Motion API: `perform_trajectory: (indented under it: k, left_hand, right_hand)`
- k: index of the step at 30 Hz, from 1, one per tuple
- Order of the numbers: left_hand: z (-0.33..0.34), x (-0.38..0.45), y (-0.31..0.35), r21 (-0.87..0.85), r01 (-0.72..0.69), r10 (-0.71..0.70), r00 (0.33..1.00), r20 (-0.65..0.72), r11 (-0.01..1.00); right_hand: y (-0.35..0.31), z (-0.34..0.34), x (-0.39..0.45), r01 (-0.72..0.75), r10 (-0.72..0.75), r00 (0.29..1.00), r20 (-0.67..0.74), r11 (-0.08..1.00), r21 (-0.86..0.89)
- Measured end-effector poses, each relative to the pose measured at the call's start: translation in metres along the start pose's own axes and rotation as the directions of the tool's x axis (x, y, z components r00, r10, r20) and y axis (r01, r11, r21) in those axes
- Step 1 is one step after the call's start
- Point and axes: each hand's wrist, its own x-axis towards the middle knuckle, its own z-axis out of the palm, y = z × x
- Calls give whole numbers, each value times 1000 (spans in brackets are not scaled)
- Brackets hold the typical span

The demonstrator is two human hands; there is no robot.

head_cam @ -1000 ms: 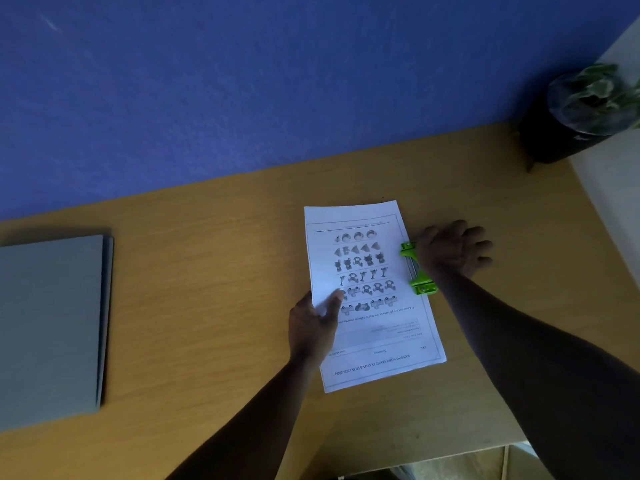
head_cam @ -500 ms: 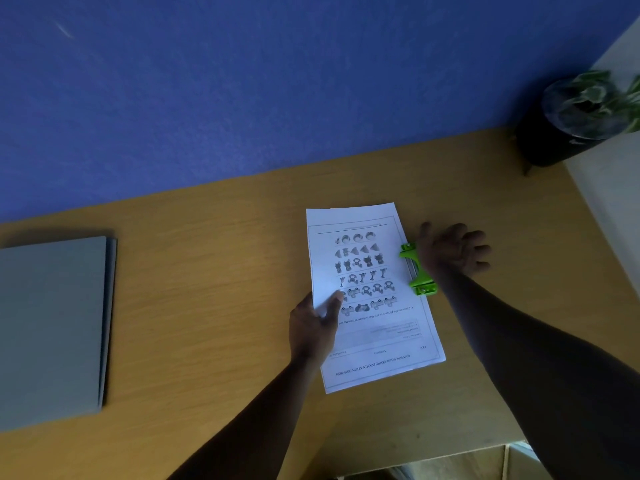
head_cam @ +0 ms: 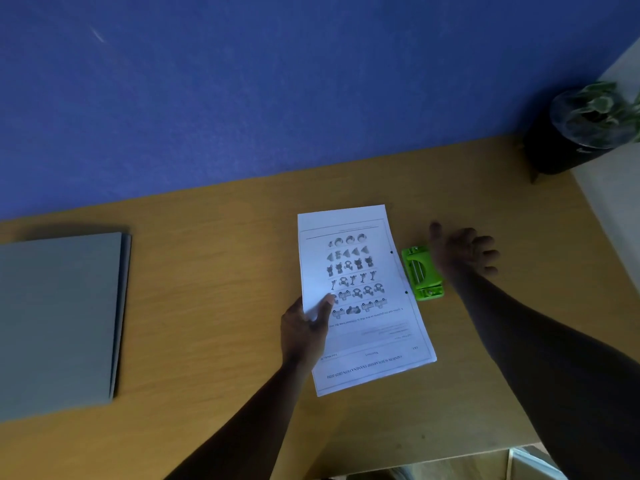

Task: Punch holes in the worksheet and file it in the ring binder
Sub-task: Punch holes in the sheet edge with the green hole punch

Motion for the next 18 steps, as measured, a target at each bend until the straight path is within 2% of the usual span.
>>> perform_trajectory:
  k: [6, 9, 14, 18]
  left_hand:
    - [-27, 9, -1, -17, -21, 20, 999, -46, 1000]
    - [-42, 14, -2, 5, -32, 32, 998, -56, 999]
    - [-71, 24, -4, 62, -43, 47, 998, -53, 997]
    - [-92, 27, -1, 85, -54, 58, 997, -46, 995]
  right_hand:
    - [-3, -9, -3, -49, 49, 999, -1, 996, 75]
    - [-2, -9, -14, -18, 22, 998, -52, 997, 79]
    - [-7, -10, -39, 250, -243, 955, -169, 968, 24]
    - [-30, -15, -67, 483, -468, 863, -189, 875, 42]
